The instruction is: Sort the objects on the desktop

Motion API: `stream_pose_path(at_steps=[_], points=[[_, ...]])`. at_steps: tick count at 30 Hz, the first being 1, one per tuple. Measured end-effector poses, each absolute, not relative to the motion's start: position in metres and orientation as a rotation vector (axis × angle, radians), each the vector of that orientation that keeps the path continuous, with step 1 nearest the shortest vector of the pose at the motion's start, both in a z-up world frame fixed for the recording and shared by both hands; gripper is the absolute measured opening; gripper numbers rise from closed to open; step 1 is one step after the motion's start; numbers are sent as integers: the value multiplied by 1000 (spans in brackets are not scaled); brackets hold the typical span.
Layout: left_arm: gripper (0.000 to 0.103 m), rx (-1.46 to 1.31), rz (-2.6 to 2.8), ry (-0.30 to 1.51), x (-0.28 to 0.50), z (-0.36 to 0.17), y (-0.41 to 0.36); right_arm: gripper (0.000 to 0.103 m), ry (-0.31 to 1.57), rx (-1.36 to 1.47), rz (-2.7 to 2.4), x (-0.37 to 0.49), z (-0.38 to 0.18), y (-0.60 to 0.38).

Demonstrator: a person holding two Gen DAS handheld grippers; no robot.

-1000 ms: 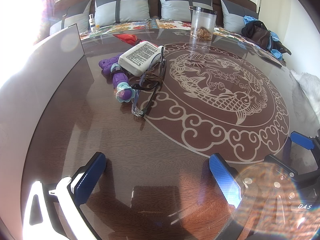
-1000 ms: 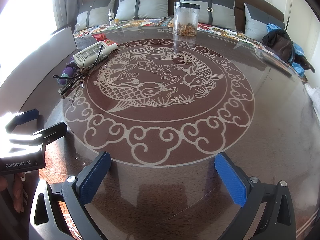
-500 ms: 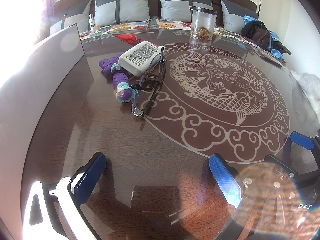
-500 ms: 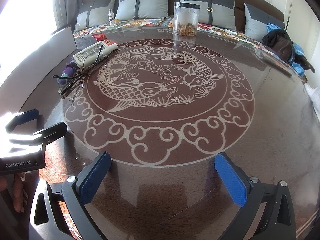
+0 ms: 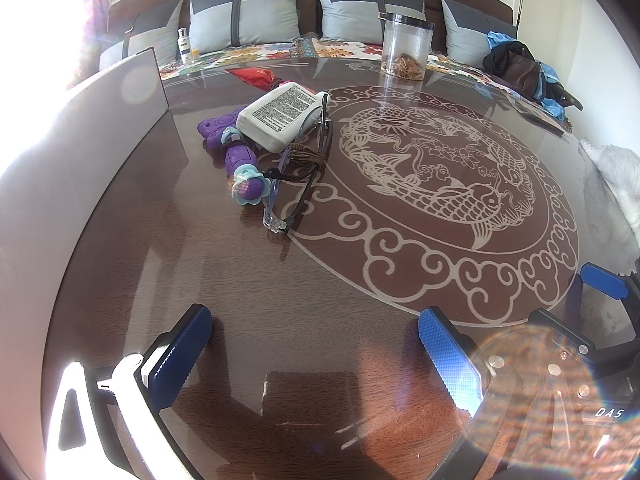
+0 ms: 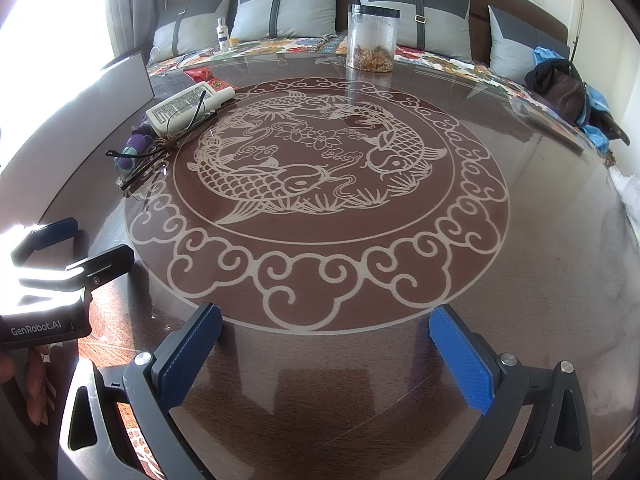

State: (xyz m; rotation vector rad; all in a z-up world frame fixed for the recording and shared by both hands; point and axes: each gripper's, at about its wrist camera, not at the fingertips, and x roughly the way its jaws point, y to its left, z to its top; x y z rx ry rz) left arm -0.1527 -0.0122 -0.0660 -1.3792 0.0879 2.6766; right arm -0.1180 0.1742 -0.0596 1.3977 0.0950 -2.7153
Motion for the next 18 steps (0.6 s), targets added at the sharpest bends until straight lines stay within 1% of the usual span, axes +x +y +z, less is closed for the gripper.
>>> stream_pose_path(at_steps=[8, 13, 16, 18], points=[[103, -1379, 2676, 85, -153, -66, -12, 103, 95, 1398, -2715, -118, -60, 174], [103, -1375, 2634, 133, -134, -66, -18, 103, 95, 1398, -2716, -118, -60, 174], [103, -1418, 2642, 103, -132, -65, -31, 103, 95, 1398, -2716, -118, -60, 174], [103, -1408, 2691, 33, -136, -58, -48, 103, 95, 1398, -2716, -118, -60, 174]])
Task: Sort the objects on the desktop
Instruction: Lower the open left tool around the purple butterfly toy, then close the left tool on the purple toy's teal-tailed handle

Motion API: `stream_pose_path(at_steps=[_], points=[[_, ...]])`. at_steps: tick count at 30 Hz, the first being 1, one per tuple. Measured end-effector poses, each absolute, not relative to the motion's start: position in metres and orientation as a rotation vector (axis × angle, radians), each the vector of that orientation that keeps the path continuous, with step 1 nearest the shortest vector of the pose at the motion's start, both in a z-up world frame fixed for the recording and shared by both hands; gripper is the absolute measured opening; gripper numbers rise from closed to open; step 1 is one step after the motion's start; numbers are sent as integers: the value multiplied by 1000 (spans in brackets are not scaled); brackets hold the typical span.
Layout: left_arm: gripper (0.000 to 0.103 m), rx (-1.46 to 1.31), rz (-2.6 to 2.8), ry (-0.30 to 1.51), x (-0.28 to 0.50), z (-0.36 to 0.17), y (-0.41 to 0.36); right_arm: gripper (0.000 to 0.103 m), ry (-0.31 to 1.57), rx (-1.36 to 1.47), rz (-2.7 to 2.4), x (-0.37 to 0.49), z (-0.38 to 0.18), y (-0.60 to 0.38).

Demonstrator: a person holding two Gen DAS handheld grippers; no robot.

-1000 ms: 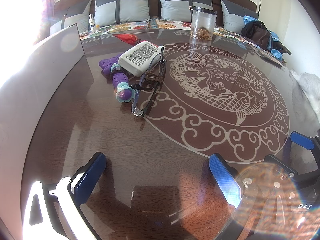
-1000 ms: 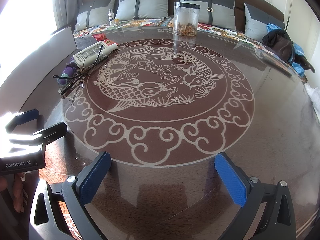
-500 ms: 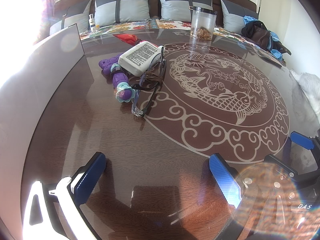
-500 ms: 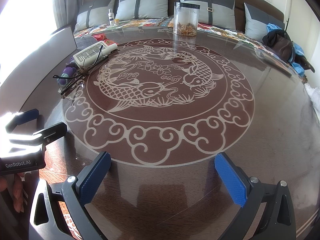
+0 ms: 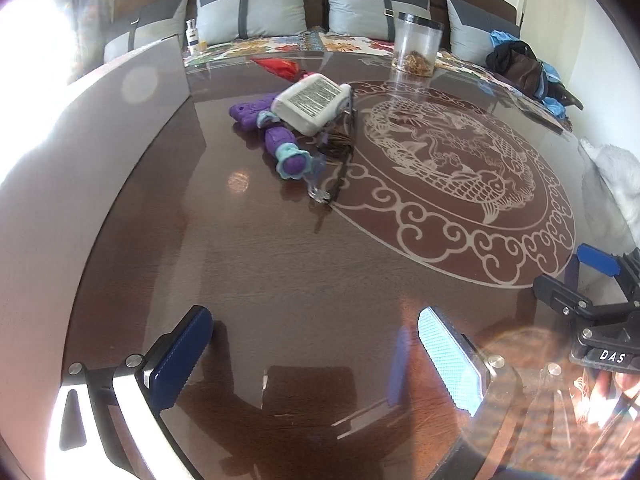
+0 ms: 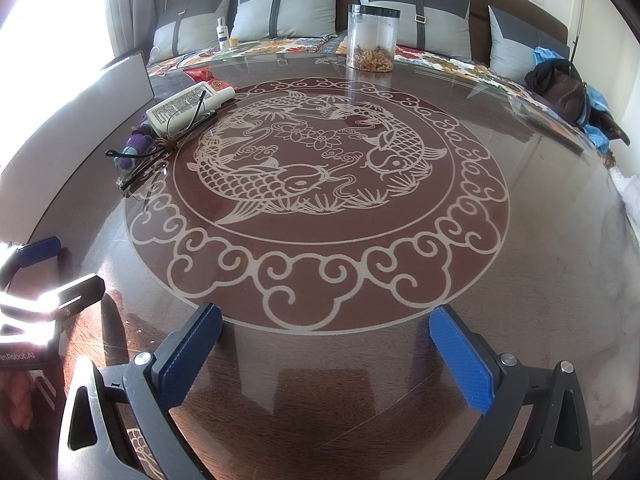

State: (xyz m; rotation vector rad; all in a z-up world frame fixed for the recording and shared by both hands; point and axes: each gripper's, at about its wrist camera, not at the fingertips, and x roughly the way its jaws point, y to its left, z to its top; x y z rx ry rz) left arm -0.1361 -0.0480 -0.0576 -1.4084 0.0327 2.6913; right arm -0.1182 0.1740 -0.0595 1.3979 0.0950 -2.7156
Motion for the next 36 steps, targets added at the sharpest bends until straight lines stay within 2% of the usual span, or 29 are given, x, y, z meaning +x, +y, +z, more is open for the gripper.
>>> stream_pose_path(at_steps=[5, 7, 12, 18, 19, 21, 22, 24, 26, 31, 36], points=[[103, -1419, 2824, -400, -174, -42, -108, 103, 95, 1398, -2716, -118, -60, 174], [103, -1452, 2829, -507, -199, -41, -120, 103, 95, 1398, -2716, -118, -60, 174], [103, -1507, 2825, -397, -255, -49, -105, 103, 95, 1398, -2716, -118, -60, 174], [103, -1551, 2778, -201, -285, -61, -73, 103, 95, 1398, -2716, -118, -60, 174], [100, -1542, 2777, -210, -286, -62, -72, 103, 95, 1398, -2716, -118, -60, 174], [88, -1536, 2808, -192, -287, -60, -73, 103, 95, 1398, -2716, -118, -60, 174], [80, -1534, 2814, -167, -287, -59, -73, 103, 95, 1398, -2716, -118, -60, 174], [71, -1513, 2805, -164, -287, -58, -77, 103, 95, 1398, -2716, -118, -60, 174], [49, -1493, 2793, -153, -287, -56, -80, 103, 95, 1398, -2716, -118, -60, 174], [26, -1471, 2759, -56, -282, -56, -77, 103, 95, 1398, -2716, -118, -60, 174], [24, -1476, 2741, -39, -256, -55, -78, 103, 95, 1398, -2716, -118, -60, 174]])
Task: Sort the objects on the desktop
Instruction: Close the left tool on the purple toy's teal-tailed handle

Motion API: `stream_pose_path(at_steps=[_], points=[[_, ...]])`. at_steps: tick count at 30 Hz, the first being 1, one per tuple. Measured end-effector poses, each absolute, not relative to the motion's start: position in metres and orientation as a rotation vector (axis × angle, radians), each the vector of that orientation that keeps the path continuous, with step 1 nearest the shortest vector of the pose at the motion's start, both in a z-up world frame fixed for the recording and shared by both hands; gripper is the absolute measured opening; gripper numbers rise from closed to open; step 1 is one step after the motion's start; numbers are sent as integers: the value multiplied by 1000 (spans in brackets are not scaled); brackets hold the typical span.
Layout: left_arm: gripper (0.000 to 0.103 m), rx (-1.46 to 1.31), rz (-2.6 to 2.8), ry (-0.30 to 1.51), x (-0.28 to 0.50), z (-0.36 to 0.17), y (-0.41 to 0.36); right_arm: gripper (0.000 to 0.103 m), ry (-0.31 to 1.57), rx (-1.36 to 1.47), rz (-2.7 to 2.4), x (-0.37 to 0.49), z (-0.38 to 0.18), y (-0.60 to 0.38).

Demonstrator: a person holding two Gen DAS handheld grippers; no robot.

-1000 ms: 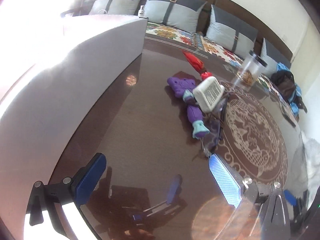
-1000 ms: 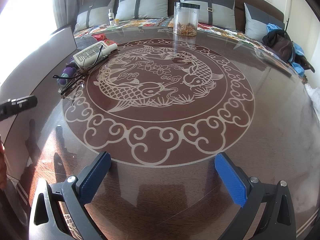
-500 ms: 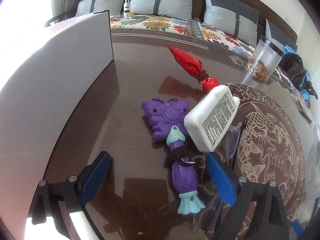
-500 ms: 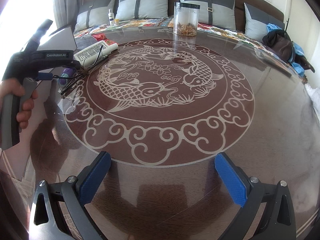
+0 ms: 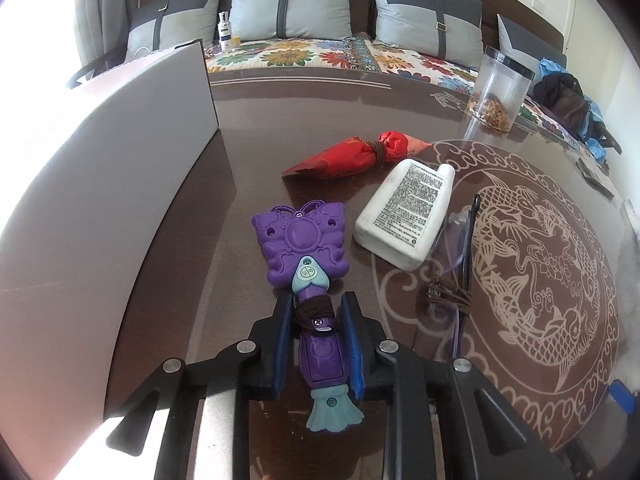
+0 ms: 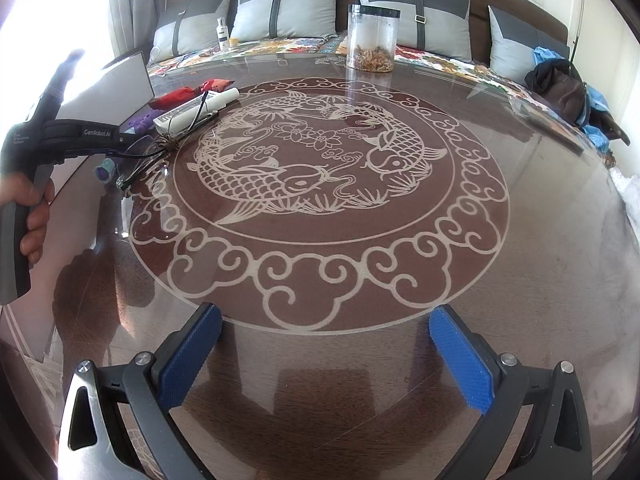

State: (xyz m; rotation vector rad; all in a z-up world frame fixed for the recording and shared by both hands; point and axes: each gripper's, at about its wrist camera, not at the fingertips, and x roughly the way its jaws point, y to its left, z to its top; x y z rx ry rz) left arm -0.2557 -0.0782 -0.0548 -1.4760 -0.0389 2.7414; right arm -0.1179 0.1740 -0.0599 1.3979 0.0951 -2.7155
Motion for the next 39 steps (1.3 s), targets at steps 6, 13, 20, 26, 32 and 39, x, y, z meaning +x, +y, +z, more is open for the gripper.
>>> stream_pose_path(at_steps=[6, 13, 20, 26, 32, 39], points=[[23, -1503, 2707, -18, -196, -55, -84, 103, 95, 1398, -2716, -118, -60, 174], [22, -1508, 2687, -24, -136, -55, -88, 103, 95, 1398, -2716, -118, -60, 174], [44, -1471, 2686, -54, -124, -56, -91, 103, 95, 1398, -2716, -118, -60, 174], [66, -1479, 2704, -68, -123, -58, -100, 103, 96, 1398, -2716, -118, -60, 174], [50, -1459, 2710, 61, -129, -60, -93, 103, 96, 1398, -2715, -118, -60, 174], [21, -1436, 2653, -54, -128, -54, -101, 101, -55, 1486, -2645, -139, -47, 169]])
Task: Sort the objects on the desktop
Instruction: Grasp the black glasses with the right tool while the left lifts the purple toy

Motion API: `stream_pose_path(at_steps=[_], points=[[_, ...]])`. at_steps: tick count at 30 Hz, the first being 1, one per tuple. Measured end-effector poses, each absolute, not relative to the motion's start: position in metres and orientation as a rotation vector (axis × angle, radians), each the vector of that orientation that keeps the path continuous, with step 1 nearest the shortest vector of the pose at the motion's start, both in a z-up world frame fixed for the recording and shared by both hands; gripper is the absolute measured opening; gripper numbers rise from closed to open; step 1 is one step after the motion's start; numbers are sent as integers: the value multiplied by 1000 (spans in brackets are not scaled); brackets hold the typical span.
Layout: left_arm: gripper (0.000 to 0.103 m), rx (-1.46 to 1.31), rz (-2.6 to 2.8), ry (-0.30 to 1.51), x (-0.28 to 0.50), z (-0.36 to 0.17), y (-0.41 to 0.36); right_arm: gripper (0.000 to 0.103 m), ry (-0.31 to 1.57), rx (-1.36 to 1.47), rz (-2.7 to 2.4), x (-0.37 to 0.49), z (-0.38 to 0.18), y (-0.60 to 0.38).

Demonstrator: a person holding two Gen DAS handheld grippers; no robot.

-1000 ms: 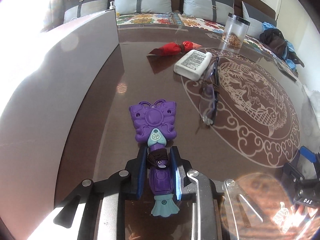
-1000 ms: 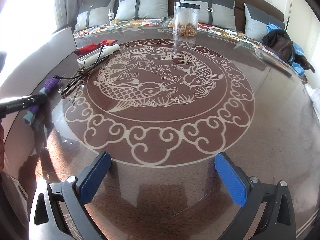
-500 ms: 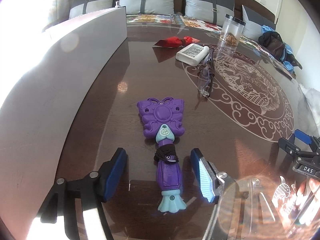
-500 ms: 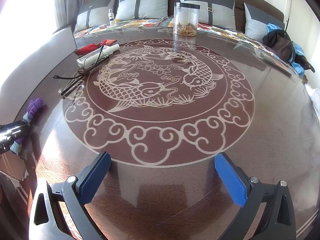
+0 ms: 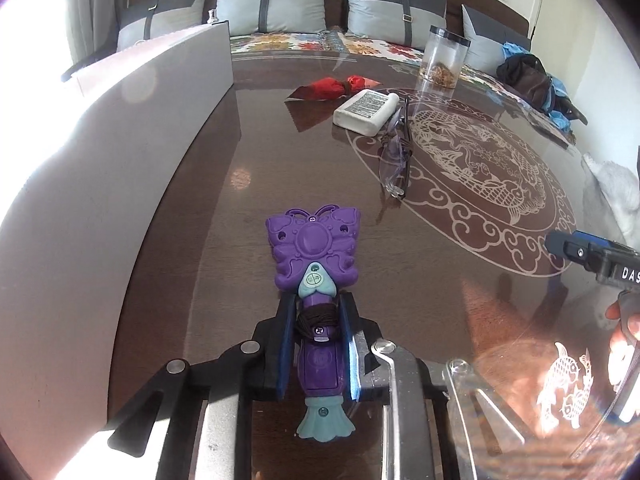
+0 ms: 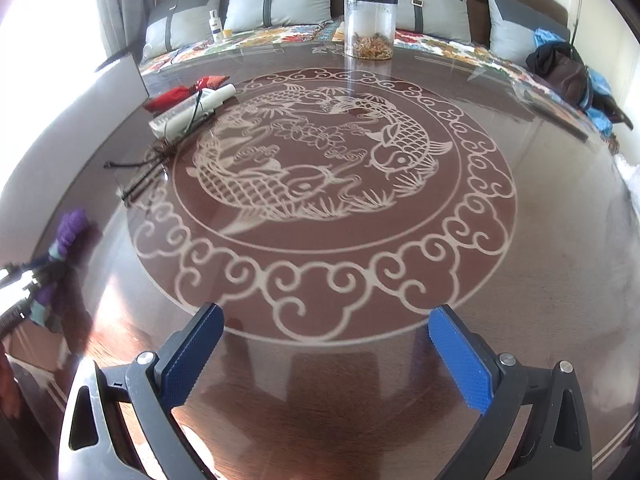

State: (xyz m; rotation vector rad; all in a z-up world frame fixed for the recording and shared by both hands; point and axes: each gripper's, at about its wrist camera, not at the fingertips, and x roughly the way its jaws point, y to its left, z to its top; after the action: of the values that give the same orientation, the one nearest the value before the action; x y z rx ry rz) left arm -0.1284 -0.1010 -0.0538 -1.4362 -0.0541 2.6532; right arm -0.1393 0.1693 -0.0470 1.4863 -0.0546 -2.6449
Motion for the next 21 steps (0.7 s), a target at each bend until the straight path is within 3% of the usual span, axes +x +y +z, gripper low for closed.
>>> stream_pose_path(at_steps=[3, 6, 11, 14, 16, 21], points=[[21, -1423, 2665, -93, -129, -50, -112, 101, -284, 1472, -2542, -178, -23, 145], [21, -1405, 2675, -126, -128, -45, -122, 94, -361, 1506, -2422, -229, -12, 96], [21, -1377, 2675, -197, -125, -38, -133, 74, -134, 1700, -2393, -287, -36, 22], [21, -1345, 2673, -213, -123, -32, -136, 43, 64, 1725, -2439, -289, -42, -2], [21, -1327, 2669, -218, -122, -29, -138, 32, 137, 1722, -2440, -282, -37, -6], [21, -1286, 2652, -320, -120, -21, -150, 28, 122, 1630, -2437, -251, -7, 20]])
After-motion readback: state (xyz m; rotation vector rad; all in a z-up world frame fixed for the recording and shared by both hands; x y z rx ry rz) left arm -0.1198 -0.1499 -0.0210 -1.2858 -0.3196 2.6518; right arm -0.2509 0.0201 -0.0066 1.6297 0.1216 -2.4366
